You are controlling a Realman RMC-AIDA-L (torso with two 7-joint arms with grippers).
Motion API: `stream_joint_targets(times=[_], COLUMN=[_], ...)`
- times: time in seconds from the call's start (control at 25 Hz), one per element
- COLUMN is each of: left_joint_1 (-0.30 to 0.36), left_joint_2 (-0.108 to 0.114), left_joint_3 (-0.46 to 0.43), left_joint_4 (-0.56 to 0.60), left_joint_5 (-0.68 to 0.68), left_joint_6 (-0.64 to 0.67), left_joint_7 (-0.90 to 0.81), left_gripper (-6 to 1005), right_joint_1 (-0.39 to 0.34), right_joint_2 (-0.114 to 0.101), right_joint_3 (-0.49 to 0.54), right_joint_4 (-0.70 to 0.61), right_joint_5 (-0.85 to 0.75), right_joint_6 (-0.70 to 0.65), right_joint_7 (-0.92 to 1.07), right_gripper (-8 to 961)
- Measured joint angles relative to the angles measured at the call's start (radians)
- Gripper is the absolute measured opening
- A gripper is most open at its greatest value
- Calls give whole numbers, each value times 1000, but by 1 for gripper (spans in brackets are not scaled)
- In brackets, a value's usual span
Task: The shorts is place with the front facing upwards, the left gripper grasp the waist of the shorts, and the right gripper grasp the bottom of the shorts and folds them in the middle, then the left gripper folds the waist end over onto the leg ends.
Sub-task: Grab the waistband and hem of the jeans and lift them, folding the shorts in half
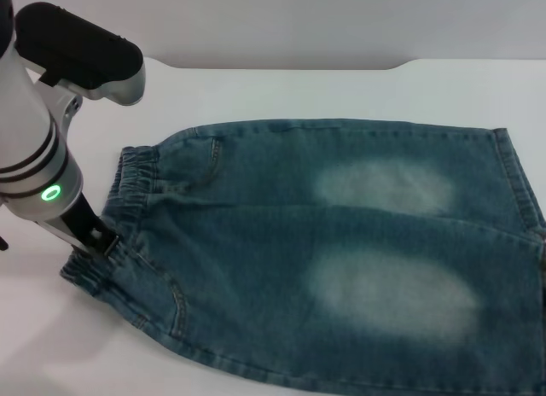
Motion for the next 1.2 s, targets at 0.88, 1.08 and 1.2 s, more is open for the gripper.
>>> stream_joint_targets(times=[0.88,1.08,1.2], left_joint_1=[-20,-21,-21], left_joint_2=[11,13,13], left_joint_3=[-4,-4,-4], left_joint_4=[5,9,13], left_joint_5=[0,0,0], left_joint_6=[30,30,31], left_joint_7=[6,6,8], left_gripper=[33,33,33], right_joint_1=[-54,-61,-66], right_joint_2=[1,0,0], right_joint_3=[-66,-68,-65], right_joint_4=[-19,-53,-65], right_joint_5=[24,21,20], right_joint_6=[30,23,13], right_joint_7=[33,35,36], right_gripper=[731,726,724])
